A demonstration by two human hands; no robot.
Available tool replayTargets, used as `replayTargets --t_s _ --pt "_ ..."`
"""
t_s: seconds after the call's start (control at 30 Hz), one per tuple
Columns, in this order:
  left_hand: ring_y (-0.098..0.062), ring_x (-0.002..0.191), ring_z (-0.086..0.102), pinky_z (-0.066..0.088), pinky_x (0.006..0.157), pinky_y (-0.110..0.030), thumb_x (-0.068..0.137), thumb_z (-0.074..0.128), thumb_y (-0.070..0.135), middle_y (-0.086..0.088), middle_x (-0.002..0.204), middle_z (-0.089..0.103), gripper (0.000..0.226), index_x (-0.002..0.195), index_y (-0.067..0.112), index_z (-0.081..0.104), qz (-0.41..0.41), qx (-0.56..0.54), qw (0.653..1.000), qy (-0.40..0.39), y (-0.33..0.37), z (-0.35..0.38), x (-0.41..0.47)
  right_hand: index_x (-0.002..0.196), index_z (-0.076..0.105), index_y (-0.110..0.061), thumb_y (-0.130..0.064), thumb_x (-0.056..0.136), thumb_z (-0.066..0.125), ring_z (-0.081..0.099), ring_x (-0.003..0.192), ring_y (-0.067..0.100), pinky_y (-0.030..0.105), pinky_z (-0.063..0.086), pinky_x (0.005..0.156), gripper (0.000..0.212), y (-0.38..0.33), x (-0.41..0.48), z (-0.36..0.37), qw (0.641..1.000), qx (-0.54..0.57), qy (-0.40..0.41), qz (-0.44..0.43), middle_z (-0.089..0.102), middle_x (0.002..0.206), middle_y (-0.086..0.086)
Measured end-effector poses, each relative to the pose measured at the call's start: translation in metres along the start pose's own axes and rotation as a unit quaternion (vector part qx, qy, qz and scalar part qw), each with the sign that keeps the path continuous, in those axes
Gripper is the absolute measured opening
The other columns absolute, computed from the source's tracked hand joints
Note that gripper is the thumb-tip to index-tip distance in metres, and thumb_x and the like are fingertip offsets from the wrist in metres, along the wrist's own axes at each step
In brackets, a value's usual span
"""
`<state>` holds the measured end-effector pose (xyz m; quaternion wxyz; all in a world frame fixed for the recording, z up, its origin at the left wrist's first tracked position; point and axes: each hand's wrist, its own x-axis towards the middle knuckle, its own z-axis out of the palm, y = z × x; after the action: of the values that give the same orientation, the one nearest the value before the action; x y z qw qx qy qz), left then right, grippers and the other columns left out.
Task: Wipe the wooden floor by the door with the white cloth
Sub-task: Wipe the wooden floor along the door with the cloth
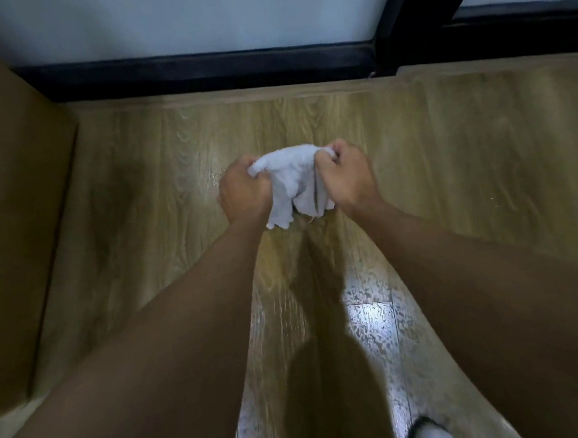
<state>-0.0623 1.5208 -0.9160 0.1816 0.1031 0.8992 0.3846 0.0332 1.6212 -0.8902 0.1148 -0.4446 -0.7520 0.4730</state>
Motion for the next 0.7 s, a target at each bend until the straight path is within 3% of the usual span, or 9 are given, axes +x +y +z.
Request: replayTargets --t_s 0.07,0.13,0.2,0.27,0.33,0.4,0.53,0.63,0.7 --pt "-0.026 0.097 0.061 0.047 0.089 -0.040 0.089 0.051 0.016 -0.006 0.101 0.068 0.021 0.106 0.014 0.064 0.060 0.037 0.997 0.025 -0.010 0.010 0.015 0.092 0.055 -0.008 -0.021 0.093 0.043 0.050 0.073 0.013 0.033 0.043 0.066 0.018 0.000 0.017 0.009 0.999 -0.018 0.016 -0.029 0.055 0.080 -0.002" --pt "-0.026 0.107 0.059 0.045 0.095 -0.043 0.091 0.053 0.014 -0.006 0.112 0.066 0.028 0.118 0.015 0.058 0.046 0.030 0.997 0.058 -0.015 0.014 0.029 0.107 0.052 -0.011 -0.021 0.095 0.043 0.055 0.083 0.015 0.035 0.046 0.072 0.018 0.002 0.028 0.024 0.997 -0.051 0.026 -0.055 0.059 0.094 0.001" --pt "-0.025 0.113 0.056 0.044 0.098 -0.042 0.092 0.054 0.014 -0.007 0.120 0.061 0.034 0.125 0.016 0.052 0.013 0.026 0.996 0.081 -0.023 0.014 0.044 0.125 0.048 -0.015 -0.017 0.094 0.046 0.055 0.104 0.019 0.033 0.047 0.084 0.031 0.008 0.034 0.039 0.979 -0.150 0.051 -0.125 0.055 0.120 0.005" --pt "-0.027 0.119 0.050 0.040 0.102 -0.043 0.091 0.056 0.018 -0.008 0.126 0.056 0.035 0.126 0.018 0.050 -0.002 0.050 0.995 0.083 -0.033 0.011 0.056 0.137 0.045 -0.019 -0.018 0.094 0.045 0.042 0.128 0.025 0.039 0.038 0.104 0.043 0.014 0.035 0.058 0.927 -0.272 -0.012 -0.258 0.041 0.144 0.007" --pt "-0.028 0.123 0.044 0.031 0.105 -0.041 0.091 0.056 0.025 -0.007 0.129 0.052 0.030 0.120 0.021 0.056 0.005 0.125 0.989 0.085 -0.042 0.004 0.062 0.143 0.038 -0.022 -0.030 0.099 0.036 0.022 0.143 0.027 0.043 0.021 0.116 0.045 0.021 0.034 0.079 0.871 -0.351 -0.131 -0.319 0.027 0.156 0.005" --pt "-0.027 0.126 0.039 0.025 0.103 -0.040 0.093 0.052 0.029 -0.005 0.134 0.047 0.027 0.118 0.024 0.060 0.022 0.184 0.980 0.076 -0.051 -0.003 0.062 0.150 0.021 -0.021 -0.046 0.100 0.026 0.006 0.147 0.025 0.042 0.009 0.119 0.056 0.029 0.036 0.094 0.861 -0.390 -0.171 -0.278 0.014 0.160 0.001" --pt "-0.023 0.134 0.035 0.022 0.106 -0.041 0.096 0.044 0.028 -0.001 0.147 0.037 0.037 0.132 0.027 0.049 0.080 0.218 0.971 0.059 -0.066 -0.004 0.054 0.153 0.003 -0.023 -0.057 0.097 0.021 -0.006 0.148 0.025 0.047 -0.001 0.118 0.068 0.023 0.056 0.116 0.875 -0.413 -0.140 -0.209 0.000 0.162 -0.003" --pt "-0.023 0.135 0.034 0.021 0.108 -0.041 0.098 0.037 0.025 -0.004 0.147 0.039 0.039 0.136 0.019 0.044 0.116 0.228 0.964 0.071 -0.082 -0.009 0.055 0.153 0.006 -0.021 -0.055 0.098 0.021 -0.007 0.148 0.028 0.051 -0.005 0.118 0.066 0.021 0.051 0.124 0.854 -0.431 -0.137 -0.258 0.000 0.162 -0.002" --pt "-0.025 0.137 0.033 0.020 0.110 -0.042 0.099 0.035 0.028 -0.007 0.145 0.043 0.040 0.136 0.015 0.043 0.138 0.237 0.958 0.079 -0.100 -0.014 0.057 0.152 0.015 -0.021 -0.056 0.098 0.024 0.002 0.148 0.025 0.046 0.001 0.119 0.065 0.037 0.039 0.112 0.830 -0.429 -0.145 -0.325 0.010 0.161 -0.003"
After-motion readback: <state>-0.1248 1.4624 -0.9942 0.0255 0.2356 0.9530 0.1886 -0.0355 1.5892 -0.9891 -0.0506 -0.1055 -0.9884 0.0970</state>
